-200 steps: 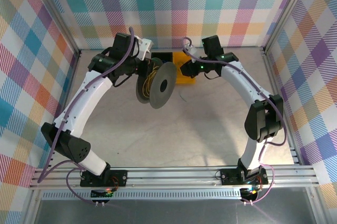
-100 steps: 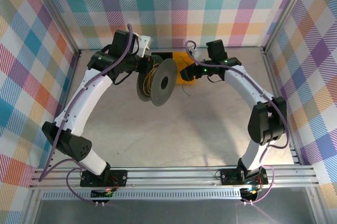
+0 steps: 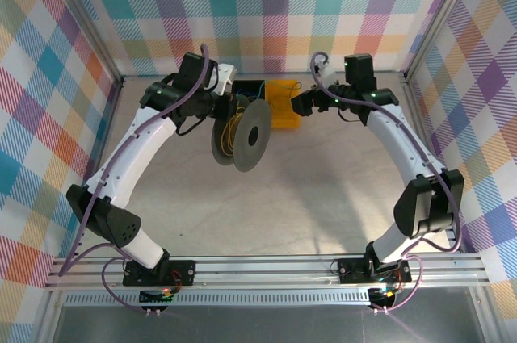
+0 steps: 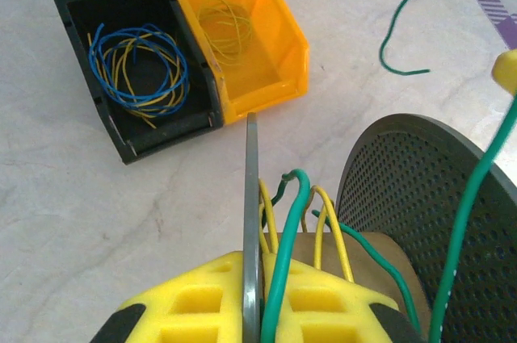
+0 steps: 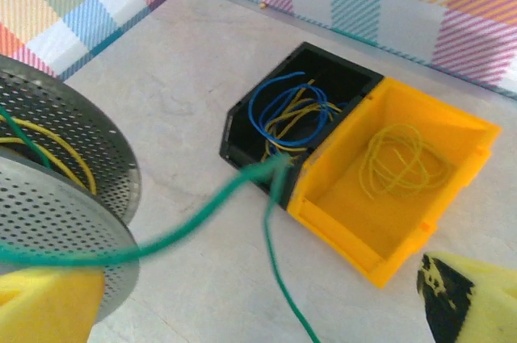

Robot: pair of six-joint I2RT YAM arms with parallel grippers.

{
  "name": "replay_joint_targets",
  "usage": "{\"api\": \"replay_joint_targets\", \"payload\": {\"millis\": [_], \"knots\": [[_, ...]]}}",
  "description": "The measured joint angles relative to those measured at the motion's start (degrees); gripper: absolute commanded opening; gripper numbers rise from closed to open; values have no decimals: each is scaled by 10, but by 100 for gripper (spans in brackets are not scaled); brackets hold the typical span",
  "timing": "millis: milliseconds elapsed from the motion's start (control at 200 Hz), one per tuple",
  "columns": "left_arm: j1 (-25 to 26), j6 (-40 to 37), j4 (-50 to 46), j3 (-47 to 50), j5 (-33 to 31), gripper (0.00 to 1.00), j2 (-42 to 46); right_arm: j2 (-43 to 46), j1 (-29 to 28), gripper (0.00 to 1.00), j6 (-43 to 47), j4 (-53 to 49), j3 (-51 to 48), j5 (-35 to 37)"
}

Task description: Wrap the cables

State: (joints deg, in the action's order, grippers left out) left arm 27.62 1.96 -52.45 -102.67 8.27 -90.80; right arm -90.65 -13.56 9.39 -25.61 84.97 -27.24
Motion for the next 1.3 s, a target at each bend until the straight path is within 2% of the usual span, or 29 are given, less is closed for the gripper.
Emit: {"api": "replay_joint_targets", "payload": {"millis": [195,435,560,795,1055,1155,1300], "knots": [[1,0,-16,-5,-3,0,1,76,35,100,0,3,-97,2],[1,5,-34,-19,-4,0,2,118,36,99,-5,32,-176,-23],[1,10,-37,-19,-3,0,2,97,36,96,-14,59,-174,-45],[1,15,-52,-19,-2,0,7,-1,29,95,-16,68,-108,-73],[1,17,-64,-23,-2,0,11,-69,-7,91,-12,68,-39,-86],[1,17,-64,-23,-2,0,11,-90,-21,83,-13,70,-27,-90],[1,17,-64,-23,-2,0,11,-111,-34,36,-19,84,-21,-90]]}}
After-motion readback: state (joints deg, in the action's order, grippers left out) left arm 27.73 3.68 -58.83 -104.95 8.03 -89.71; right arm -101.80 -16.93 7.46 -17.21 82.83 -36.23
